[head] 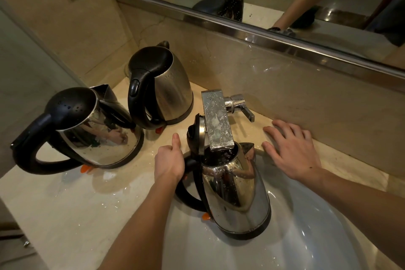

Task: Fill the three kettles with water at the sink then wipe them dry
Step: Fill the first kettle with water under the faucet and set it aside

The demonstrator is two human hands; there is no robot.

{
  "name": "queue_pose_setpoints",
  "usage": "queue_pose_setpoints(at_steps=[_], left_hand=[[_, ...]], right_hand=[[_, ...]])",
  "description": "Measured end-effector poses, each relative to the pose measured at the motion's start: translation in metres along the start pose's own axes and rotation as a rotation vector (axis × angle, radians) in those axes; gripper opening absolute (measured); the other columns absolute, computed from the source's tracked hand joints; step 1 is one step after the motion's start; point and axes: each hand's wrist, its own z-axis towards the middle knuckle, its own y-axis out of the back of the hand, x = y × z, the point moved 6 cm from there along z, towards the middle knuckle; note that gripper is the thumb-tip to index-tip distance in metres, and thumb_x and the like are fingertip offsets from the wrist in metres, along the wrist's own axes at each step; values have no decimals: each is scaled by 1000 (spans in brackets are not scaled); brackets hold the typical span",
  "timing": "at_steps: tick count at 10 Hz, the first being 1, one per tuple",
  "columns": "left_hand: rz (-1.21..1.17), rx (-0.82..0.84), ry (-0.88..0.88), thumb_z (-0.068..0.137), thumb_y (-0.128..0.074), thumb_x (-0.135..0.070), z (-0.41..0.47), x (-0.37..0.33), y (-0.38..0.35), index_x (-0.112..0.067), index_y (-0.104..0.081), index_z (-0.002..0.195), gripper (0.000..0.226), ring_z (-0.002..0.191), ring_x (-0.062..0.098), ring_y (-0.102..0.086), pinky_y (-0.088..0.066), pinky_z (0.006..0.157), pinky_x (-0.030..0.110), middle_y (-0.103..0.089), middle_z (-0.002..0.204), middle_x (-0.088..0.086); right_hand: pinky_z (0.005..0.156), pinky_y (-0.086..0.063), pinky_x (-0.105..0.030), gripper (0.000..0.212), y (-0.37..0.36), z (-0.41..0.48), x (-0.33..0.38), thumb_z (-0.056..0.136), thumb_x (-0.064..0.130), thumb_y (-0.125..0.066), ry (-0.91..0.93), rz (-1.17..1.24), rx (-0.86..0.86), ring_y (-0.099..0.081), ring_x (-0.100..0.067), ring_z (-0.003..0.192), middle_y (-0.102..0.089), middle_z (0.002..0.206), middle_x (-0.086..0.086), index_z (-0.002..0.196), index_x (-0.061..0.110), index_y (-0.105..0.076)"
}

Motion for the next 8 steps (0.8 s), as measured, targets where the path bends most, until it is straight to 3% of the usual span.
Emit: queue_pose_setpoints(at_steps=[8], left_hand=[[-3, 1, -17, 104, -27, -53, -1, -1, 0, -10, -41, 64, 59, 61, 21, -49, -39, 60, 31, -47, 64, 8]], right_hand=[[102, -31, -44, 58, -1, 0, 0, 92, 61, -14, 0, 6, 7, -33, -22, 133, -39, 149, 3, 137, 37, -42]])
